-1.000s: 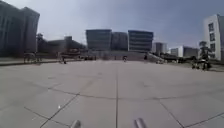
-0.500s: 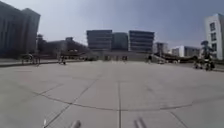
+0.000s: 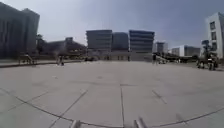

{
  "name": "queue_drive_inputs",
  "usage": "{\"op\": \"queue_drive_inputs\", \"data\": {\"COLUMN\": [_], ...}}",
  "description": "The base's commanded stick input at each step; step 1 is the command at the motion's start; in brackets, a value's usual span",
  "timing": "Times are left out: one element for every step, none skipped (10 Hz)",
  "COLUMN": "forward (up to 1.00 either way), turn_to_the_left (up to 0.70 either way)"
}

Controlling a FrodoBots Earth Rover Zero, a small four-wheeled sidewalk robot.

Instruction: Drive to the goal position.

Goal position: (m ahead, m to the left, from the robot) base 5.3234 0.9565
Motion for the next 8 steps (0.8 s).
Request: {"op": "queue_drive_inputs", "data": {"forward": [0.70,0.70,0.70,0.70,0.70,0.70,0.70,0.70], "turn_to_the_left": [-0.34,-0.34,-0.34,-0.31,-0.28,-0.17,0.01,0.01]}}
